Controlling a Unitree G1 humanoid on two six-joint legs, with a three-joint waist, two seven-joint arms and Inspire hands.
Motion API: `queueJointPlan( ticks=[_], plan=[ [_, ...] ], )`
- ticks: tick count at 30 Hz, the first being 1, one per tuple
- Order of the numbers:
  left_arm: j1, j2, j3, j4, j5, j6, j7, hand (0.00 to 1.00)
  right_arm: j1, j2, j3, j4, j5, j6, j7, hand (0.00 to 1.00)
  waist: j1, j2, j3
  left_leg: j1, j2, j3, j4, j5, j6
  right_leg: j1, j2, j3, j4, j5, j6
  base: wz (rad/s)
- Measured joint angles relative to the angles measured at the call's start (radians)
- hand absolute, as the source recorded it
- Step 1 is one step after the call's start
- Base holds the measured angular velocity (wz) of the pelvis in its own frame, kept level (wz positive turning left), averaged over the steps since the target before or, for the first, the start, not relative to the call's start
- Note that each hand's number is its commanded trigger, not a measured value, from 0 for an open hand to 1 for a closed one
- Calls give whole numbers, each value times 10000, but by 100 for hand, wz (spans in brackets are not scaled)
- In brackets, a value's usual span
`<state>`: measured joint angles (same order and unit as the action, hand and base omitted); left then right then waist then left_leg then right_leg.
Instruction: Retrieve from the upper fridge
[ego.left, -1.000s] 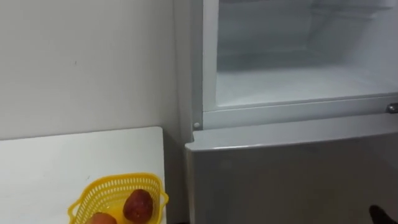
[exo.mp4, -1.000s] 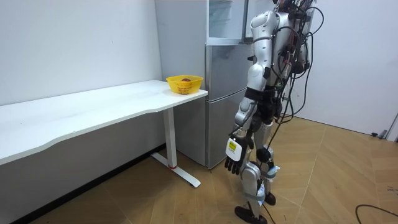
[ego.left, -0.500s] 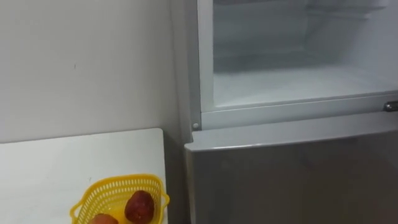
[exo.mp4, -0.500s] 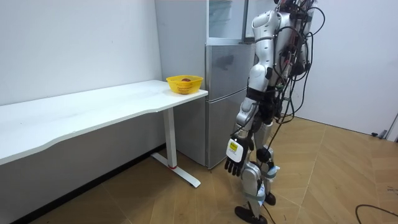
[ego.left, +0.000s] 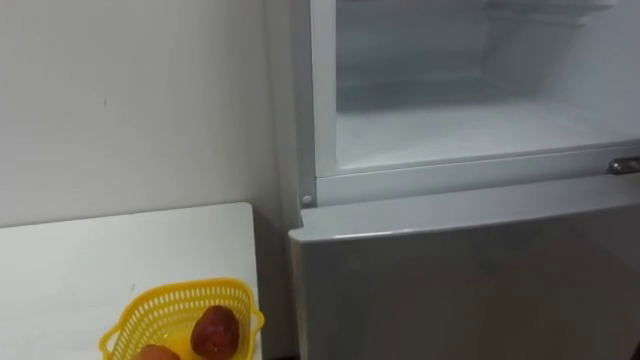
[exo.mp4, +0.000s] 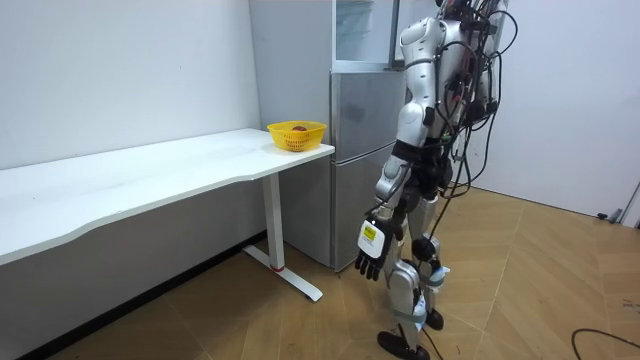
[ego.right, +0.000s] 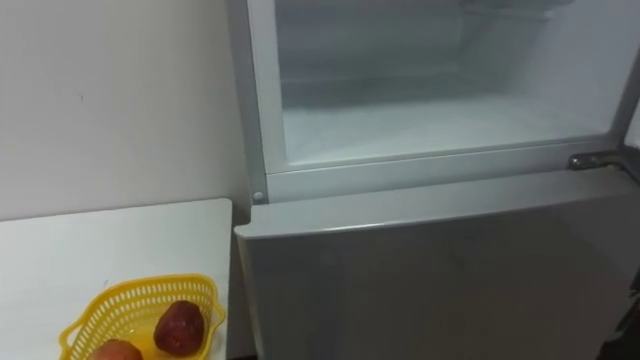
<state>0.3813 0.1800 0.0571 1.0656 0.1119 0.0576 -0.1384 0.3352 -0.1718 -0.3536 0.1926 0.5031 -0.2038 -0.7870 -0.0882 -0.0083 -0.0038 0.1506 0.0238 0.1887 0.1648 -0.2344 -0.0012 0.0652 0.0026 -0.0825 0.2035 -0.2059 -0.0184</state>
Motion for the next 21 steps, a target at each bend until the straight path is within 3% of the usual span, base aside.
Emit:
queueJointPlan(
  ticks=[6,13,21],
  plan=[
    [62,27,202,-251,-19,-195,-52,0,-553,-383,-866,-292,2388,-24,-107,0,-268,-186,-16,-148,9,-8,0,2,0,-147,18,-9,37,-10,-16,2],
    [122,56,226,-316,2,-204,-113,0,-798,-760,-1656,-1241,4323,-128,-159,0,-235,-274,-18,-189,6,13,4,2,0,-194,21,26,17,-9,-13,1],
    [374,46,1148,-643,-10,-364,-273,0,-1012,-951,-2265,-2194,7402,-145,1252,0,-147,-331,-10,-80,14,145,0,2,-1,-150,60,232,36,-10,-16,-5]
  ],
)
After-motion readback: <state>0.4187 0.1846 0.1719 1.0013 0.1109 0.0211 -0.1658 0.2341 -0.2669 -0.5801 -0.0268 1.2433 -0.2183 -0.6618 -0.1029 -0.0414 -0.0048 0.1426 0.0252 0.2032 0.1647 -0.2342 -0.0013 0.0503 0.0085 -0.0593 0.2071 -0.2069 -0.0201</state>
